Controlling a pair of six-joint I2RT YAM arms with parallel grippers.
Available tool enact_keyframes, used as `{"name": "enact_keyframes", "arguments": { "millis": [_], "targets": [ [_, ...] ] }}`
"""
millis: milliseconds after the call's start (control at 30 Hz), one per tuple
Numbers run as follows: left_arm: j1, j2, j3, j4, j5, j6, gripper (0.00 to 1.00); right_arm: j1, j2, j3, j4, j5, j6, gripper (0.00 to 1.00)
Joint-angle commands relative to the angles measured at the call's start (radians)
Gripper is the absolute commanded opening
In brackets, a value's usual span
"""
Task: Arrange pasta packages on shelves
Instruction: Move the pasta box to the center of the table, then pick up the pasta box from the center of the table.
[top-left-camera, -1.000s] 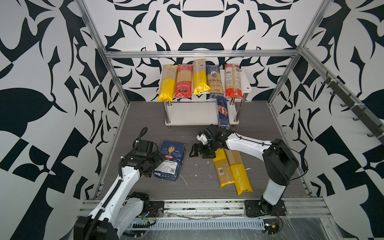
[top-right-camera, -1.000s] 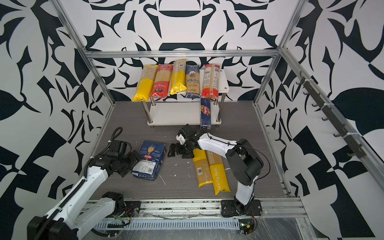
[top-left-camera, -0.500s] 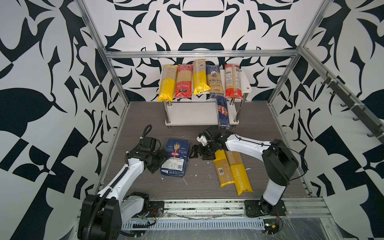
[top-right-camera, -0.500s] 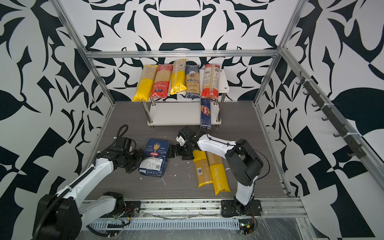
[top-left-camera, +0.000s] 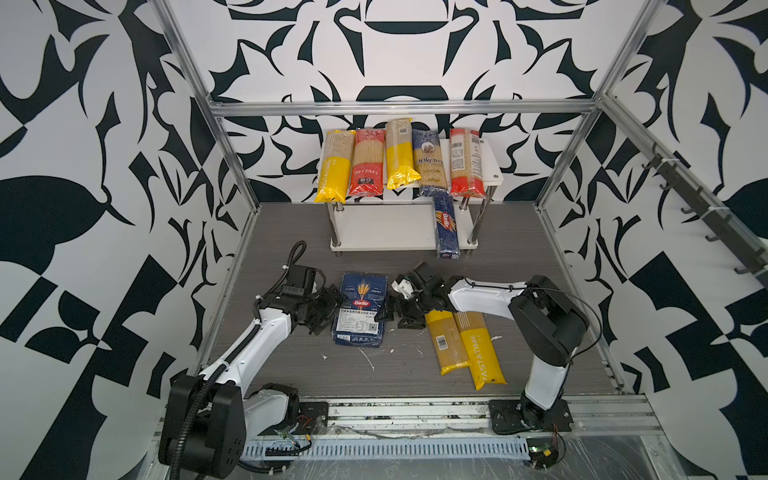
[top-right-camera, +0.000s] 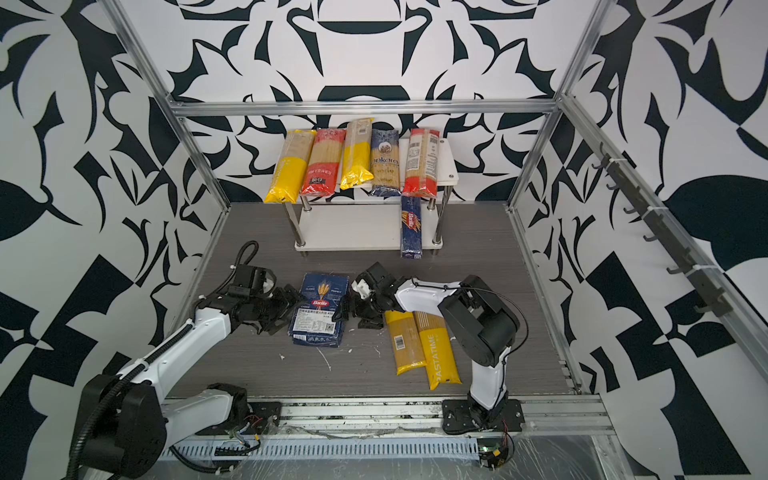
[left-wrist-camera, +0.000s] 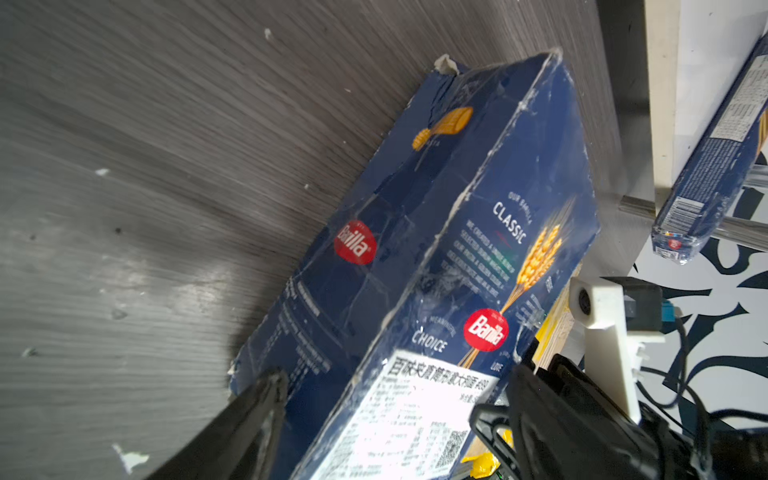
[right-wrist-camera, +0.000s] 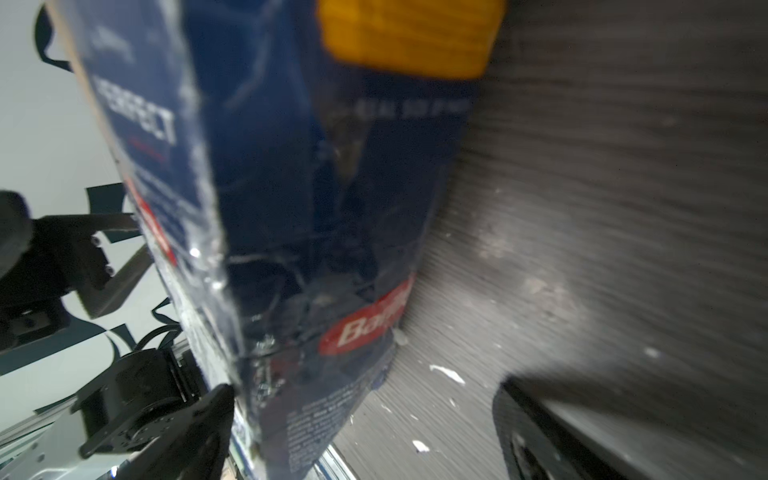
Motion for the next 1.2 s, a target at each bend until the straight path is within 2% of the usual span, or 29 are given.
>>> {"name": "enact_keyframes", "arguments": {
  "millis": [0,233,633,933,1167],
  "targets": [
    [-0.009,-0.021,0.011,-0.006,0.023,-0.025,0.86,0.02,0.012,-0.038,0.082,-0.006,0.047,1.0],
    [-0.01,-0.011,0.013,-0.04,0.013,0.007,0.86,0.065,0.037,-0.064,0.158,0.013,0.094,1.0],
    [-0.01,0.067,-0.008,-0.004,0.082,0.027,0.86,0.134,0.065,-0.09,0.245,0.101,0.134,1.0],
    [-0.02,0.149,-0.005,0.028,0.123,0.039,0.86,0.153,0.079,-0.136,0.39,0.175,0.196,1.0],
    [-0.019,0.183,-0.008,0.068,0.149,0.056,0.86,0.152,0.076,-0.157,0.351,0.21,0.15,1.0]
  ]
}}
